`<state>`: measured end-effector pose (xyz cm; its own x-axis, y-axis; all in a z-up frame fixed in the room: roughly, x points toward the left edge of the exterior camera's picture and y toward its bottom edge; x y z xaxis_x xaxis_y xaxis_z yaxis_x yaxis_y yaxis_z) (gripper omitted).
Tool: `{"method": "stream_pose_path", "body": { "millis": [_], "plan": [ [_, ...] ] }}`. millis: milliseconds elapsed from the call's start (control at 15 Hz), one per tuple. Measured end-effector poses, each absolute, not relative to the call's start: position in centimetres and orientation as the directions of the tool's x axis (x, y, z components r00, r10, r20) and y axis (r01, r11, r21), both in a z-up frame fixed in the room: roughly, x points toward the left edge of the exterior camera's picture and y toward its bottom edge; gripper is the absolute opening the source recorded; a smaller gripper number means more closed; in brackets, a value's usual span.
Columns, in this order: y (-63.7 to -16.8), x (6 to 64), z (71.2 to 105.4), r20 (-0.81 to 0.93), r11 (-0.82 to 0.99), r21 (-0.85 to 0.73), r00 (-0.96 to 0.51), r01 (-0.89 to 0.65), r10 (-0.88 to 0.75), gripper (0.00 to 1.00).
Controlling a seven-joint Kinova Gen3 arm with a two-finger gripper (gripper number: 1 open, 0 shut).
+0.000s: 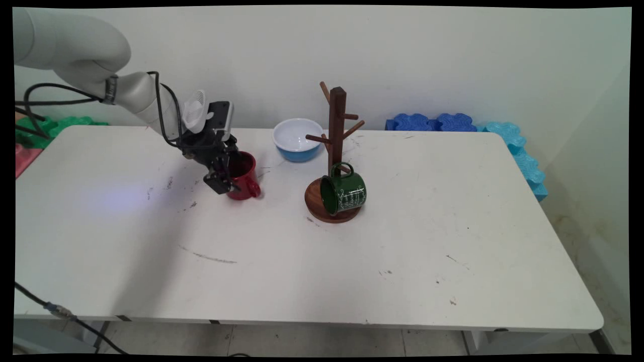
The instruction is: Pick up the green mug from the rack
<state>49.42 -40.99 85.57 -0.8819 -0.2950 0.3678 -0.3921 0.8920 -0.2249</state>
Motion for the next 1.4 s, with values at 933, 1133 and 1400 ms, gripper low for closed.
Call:
{"method": "stream_pose_path", "body": {
  "millis": [933, 1133, 1400],
  "plan": [
    [-35.3, 45.4, 89.2, 0.511, 0.856, -0.202, -0.797, -0.476, -0.322, 1.00],
    [-34.2, 44.3, 89.6, 0.559, 0.841, -0.168, -0.752, -0.514, -0.348, 1.00],
    [-33.1, 43.1, 89.7, 0.617, 0.821, -0.107, -0.685, -0.561, -0.388, 1.00]
  ]
}}
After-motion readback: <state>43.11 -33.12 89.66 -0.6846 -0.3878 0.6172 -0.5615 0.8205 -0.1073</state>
